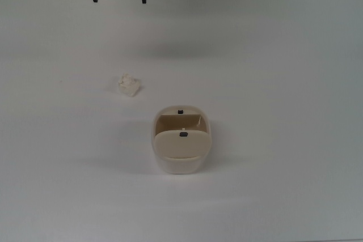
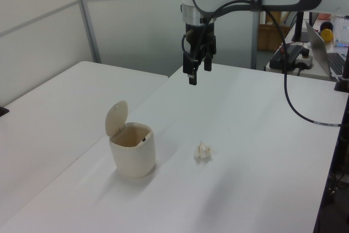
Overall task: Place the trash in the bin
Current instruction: 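Lower the gripper onto the crumpled white paper ball and close it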
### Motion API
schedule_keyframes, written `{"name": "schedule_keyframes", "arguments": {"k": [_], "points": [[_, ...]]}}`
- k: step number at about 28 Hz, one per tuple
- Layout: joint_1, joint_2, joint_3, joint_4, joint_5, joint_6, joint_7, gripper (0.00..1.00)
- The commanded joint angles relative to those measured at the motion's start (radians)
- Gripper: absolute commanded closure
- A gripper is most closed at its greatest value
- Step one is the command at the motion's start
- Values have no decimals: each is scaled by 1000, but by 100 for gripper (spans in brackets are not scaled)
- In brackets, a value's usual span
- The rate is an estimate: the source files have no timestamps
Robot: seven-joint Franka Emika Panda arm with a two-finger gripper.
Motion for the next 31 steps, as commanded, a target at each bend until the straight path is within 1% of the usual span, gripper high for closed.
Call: {"name": "schedule_keyframes", "arguments": {"k": [1,5,12,13,17,18,21,23,24,26,31], "points": [[5,13,-9,10,12,3,-14,0],[5,47,-6,10,3,2,-25,0],[5,77,-4,-13,1,3,-85,0],[5,96,-6,-30,0,3,-85,0],[5,122,-6,-74,-5,40,-85,0],[5,130,-6,-112,-5,93,-87,0],[5,145,-6,-171,-9,184,-85,0],[5,166,-6,-194,-26,226,-84,0],[5,195,-6,-200,-51,246,-82,0],[5,229,-6,-200,-74,255,-79,0],[0,295,-6,-202,-112,309,-78,0]]}}
